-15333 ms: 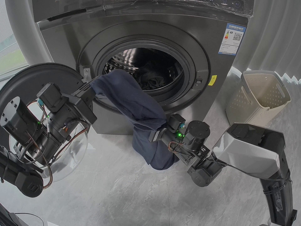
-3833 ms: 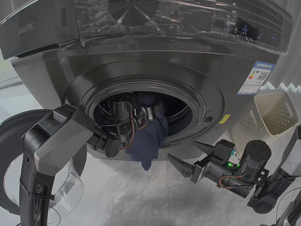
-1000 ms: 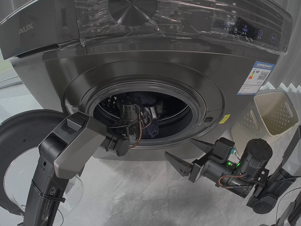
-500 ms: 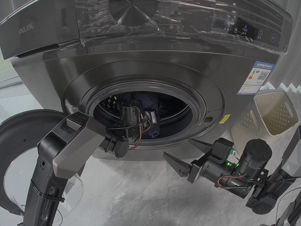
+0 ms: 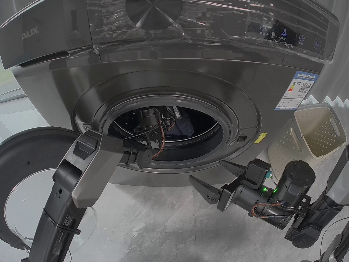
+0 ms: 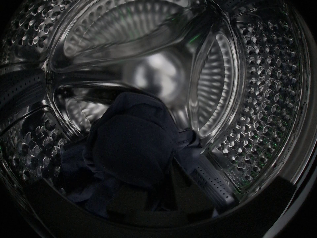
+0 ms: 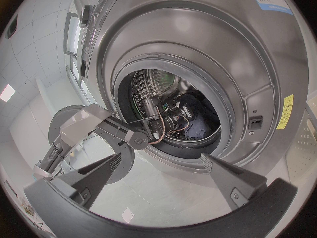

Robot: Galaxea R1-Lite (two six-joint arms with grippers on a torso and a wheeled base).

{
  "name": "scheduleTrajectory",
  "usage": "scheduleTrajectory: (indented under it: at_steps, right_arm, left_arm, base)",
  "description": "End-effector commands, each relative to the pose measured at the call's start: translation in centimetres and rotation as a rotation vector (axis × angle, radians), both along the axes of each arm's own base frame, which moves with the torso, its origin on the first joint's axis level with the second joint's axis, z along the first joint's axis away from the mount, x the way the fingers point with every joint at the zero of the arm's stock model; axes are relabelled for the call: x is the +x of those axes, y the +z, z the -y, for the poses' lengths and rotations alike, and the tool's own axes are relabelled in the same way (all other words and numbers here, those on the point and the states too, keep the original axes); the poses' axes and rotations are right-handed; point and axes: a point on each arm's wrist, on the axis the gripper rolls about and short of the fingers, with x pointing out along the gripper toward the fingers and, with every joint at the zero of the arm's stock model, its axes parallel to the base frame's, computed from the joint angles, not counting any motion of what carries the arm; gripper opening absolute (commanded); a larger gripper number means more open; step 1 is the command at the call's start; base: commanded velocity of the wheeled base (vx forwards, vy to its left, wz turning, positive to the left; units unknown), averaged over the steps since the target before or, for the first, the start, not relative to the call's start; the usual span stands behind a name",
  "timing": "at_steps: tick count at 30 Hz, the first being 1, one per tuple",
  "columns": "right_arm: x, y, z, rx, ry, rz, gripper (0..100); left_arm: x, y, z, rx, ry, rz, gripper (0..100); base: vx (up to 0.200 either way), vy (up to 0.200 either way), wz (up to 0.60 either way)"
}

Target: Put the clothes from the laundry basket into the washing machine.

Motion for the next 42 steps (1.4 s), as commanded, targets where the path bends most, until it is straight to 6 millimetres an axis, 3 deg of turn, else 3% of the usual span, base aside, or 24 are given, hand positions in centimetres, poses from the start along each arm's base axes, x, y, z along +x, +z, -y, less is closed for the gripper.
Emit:
scheduleTrajectory:
  at_steps: [1,9,10,13,15,17,23,28,29,30,33,42]
  right_arm:
    - [0.0,0.1,0.0,0.002,0.0,0.001,100]
    - [0.0,0.1,0.0,0.002,0.0,0.001,100]
    - [0.0,0.1,0.0,0.003,0.0,0.003,100]
    - [0.0,0.1,0.0,0.002,0.0,0.001,100]
    - [-0.1,0.0,0.0,0.0,0.0,-0.001,100]
    - [-0.1,0.0,0.1,-0.002,0.0,-0.003,100]
    - [-0.3,-0.2,0.2,-0.01,0.0,-0.01,100]
    - [-1.0,-0.9,0.5,-0.039,0.017,-0.036,100]
    - [-1.0,-0.9,0.5,-0.039,0.017,-0.036,100]
    - [-1.5,-1.3,0.6,-0.055,0.028,-0.052,100]
    - [-2.2,-1.6,0.8,-0.072,0.045,-0.067,100]
    - [-4.4,-1.8,2.1,-0.112,0.076,-0.091,100]
  left_arm:
    - [0.9,-1.8,0.0,0.0,0.009,-0.005,0]
    - [0.8,-1.6,0.0,-0.006,0.014,0.004,0]
    - [0.7,-1.6,0.3,-0.005,0.008,0.004,100]
    - [0.4,-1.3,0.6,-0.012,0.002,0.007,100]
    - [-0.3,0.4,1.3,-0.027,-0.006,0.028,100]
    - [-0.7,0.8,1.2,-0.023,-0.003,0.023,100]
    - [-5.0,2.2,0.5,0.071,-0.051,-0.063,100]
    - [-10.5,2.5,-0.5,0.201,-0.157,-0.093,100]
    - [-10.5,2.5,-0.5,0.201,-0.157,-0.093,100]
    - [-13.0,2.0,-1.0,0.234,-0.193,-0.117,100]
    - [-15.5,1.4,-1.6,0.262,-0.22,-0.138,100]
    - [-23.8,1.6,-6.2,0.305,-0.355,-0.162,100]
  base:
    - [0.0,0.0,0.0]
    - [0.0,0.0,0.0]
    - [0.0,0.0,0.0]
    - [0.0,0.0,0.0]
    - [0.0,0.0,0.0]
    - [0.0,0.0,0.0]
    - [0.0,0.0,0.0]
    - [0.0,0.0,0.0]
    - [0.0,0.0,0.0]
    - [0.0,0.0,0.0]
    - [0.0,0.0,0.0]
    - [0.0,0.0,0.0]
